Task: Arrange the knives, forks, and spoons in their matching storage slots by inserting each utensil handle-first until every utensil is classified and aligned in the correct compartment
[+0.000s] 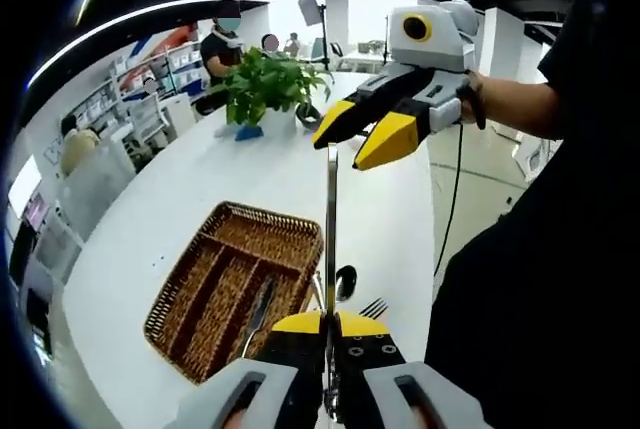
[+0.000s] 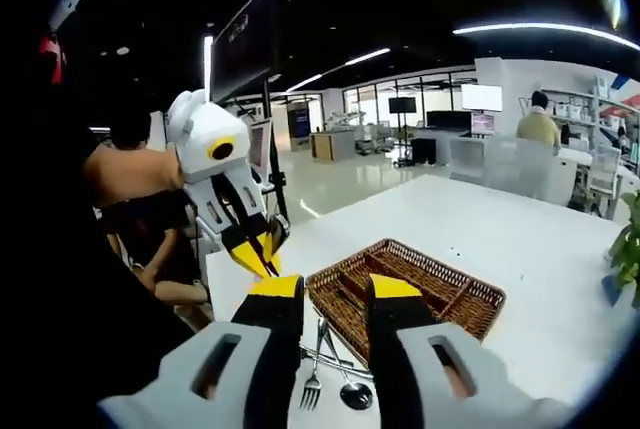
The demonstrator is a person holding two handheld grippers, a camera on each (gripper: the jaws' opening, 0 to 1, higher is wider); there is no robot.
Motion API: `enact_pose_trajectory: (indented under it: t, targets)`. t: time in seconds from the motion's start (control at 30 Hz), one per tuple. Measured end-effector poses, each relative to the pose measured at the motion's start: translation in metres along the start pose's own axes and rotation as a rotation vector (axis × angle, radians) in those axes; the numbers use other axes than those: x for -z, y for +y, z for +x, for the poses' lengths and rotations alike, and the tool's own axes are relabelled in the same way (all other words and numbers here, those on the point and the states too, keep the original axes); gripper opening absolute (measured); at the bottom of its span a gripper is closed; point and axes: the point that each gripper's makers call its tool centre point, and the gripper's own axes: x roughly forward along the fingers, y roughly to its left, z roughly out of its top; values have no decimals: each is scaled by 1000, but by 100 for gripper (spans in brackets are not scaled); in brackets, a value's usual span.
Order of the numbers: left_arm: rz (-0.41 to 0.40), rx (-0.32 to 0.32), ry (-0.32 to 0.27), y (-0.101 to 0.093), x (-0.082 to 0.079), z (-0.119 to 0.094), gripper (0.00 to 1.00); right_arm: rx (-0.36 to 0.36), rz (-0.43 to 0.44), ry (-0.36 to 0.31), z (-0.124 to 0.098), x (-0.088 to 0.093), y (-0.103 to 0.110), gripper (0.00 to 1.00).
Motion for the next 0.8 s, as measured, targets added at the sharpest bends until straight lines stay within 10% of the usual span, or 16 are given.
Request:
enact_pose_trajectory:
  t: [0.8]
  targets:
    - [165, 72, 234, 23, 3, 5, 0, 271, 20, 45, -51, 30, -51, 99]
